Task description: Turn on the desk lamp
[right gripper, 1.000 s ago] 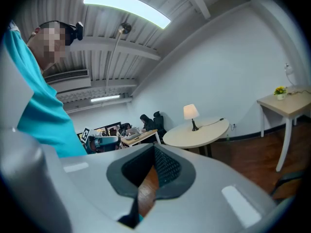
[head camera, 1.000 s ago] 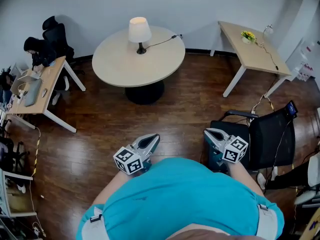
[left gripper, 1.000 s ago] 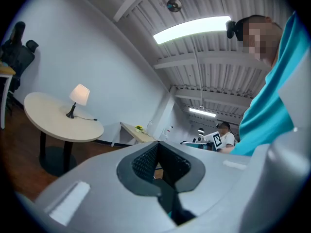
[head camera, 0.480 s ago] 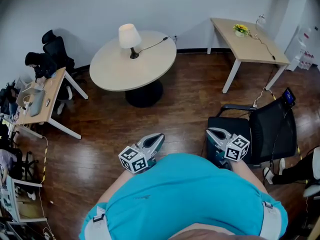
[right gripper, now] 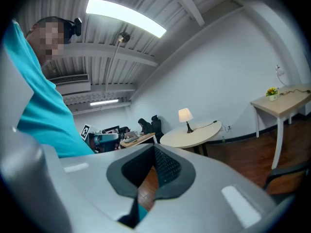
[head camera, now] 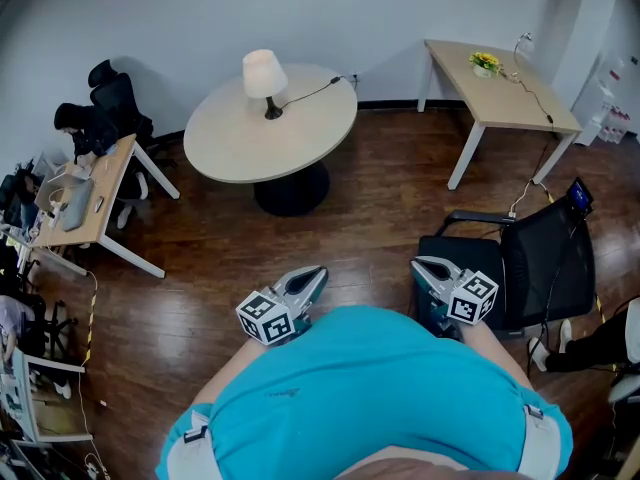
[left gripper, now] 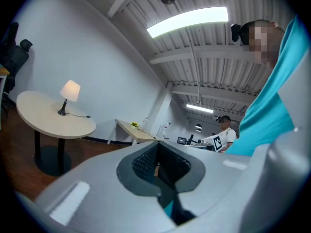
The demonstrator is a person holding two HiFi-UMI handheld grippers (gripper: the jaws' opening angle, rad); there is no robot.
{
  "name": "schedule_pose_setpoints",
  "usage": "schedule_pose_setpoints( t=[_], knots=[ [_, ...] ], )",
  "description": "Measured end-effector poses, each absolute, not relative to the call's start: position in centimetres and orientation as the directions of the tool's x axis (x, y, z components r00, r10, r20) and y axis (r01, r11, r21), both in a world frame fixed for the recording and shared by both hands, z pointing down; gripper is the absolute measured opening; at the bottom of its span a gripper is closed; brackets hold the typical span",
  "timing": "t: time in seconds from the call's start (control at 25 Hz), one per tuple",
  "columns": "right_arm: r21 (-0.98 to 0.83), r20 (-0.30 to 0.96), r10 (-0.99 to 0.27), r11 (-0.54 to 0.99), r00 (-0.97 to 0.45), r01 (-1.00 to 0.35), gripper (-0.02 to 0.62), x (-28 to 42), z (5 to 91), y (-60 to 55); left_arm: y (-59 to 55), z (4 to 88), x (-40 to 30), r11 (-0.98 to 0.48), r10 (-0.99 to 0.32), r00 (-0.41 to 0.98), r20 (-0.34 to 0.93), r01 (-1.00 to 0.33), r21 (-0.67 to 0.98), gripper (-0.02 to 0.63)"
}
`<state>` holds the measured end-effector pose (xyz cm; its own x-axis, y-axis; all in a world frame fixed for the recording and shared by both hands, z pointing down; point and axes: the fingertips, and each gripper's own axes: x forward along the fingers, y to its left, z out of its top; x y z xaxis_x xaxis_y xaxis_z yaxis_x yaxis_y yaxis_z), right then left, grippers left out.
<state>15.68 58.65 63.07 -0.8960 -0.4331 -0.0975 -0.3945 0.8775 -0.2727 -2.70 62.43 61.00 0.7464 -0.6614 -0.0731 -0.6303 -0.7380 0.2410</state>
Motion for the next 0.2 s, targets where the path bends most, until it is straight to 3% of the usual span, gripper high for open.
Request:
schedule_pose_setpoints(
  t=[0.2],
  knots=[
    [-0.273,-0.094,-0.44,0.874,-0.893,-0.402,0.0,14.79,62.9,58.1,62.1,60.95,-3.6,-0.748,-0.652,0.755,-0.074,-0.623,0.23,0.02]
  ],
)
